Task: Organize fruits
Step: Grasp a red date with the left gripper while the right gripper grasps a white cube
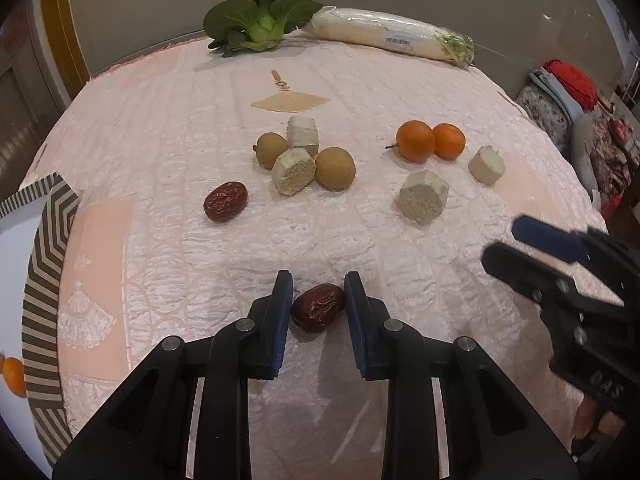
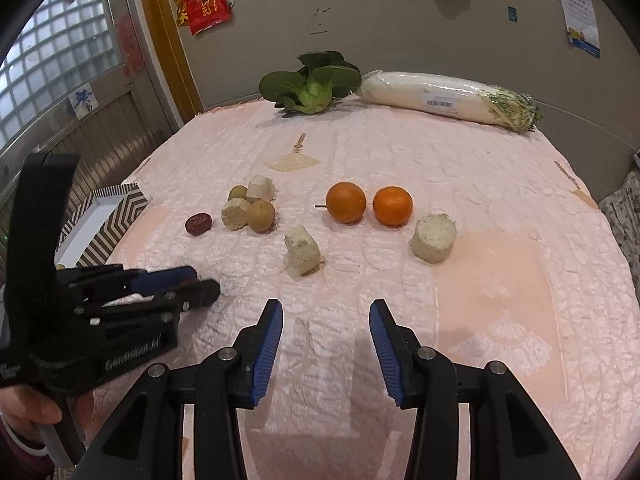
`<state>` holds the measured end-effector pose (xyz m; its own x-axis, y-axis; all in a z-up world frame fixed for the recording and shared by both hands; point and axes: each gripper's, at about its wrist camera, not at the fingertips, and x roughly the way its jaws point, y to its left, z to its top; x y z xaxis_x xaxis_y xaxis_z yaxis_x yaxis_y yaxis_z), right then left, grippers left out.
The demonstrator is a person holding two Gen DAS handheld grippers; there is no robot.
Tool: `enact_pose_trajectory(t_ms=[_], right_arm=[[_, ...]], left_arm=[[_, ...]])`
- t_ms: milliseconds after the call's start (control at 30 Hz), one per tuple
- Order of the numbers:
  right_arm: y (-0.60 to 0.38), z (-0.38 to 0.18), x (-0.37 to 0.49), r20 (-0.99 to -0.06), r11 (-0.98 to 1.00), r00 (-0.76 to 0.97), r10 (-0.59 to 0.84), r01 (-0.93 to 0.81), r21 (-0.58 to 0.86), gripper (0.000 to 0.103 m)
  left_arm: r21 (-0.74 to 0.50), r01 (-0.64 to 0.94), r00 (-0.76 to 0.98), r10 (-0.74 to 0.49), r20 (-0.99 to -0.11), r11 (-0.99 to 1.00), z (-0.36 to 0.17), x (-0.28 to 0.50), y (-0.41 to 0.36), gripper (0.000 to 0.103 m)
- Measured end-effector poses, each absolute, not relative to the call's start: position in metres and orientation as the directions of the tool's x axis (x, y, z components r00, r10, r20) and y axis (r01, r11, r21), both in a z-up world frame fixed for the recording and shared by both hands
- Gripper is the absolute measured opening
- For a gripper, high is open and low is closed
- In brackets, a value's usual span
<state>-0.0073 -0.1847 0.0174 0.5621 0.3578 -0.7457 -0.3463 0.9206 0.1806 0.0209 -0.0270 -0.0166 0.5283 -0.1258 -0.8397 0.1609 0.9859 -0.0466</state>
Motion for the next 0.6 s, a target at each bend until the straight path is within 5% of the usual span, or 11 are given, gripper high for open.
enact_pose_trajectory(t_ms=[400,500,600], right_arm=[[-0.148,0.004,0.043,-0.767,0.886,0.518,0.379,-0.443,0.139,0.043],[-0.138,0.000,0.047,-0.777,0.885,0.528,0.343,-0.458,0.080,0.024],[-0.135,0.001,0.041,-0.771,0.879,0.529,0.354,-0.469,0.082,0.018]], left_arm=[[-0.057,0.140,0.531,-0.123,-0.838,0.989,-0.007,0.014,-0.010,0.026],[-0.051,0.134,0.534,-0.116,-0.837,0.990,-0.006,0.012,-0.007,0.026],[-0.049,0.129,0.533,-0.111,-0.839,0.990,-0.005,0.011,-0.003,0.026]])
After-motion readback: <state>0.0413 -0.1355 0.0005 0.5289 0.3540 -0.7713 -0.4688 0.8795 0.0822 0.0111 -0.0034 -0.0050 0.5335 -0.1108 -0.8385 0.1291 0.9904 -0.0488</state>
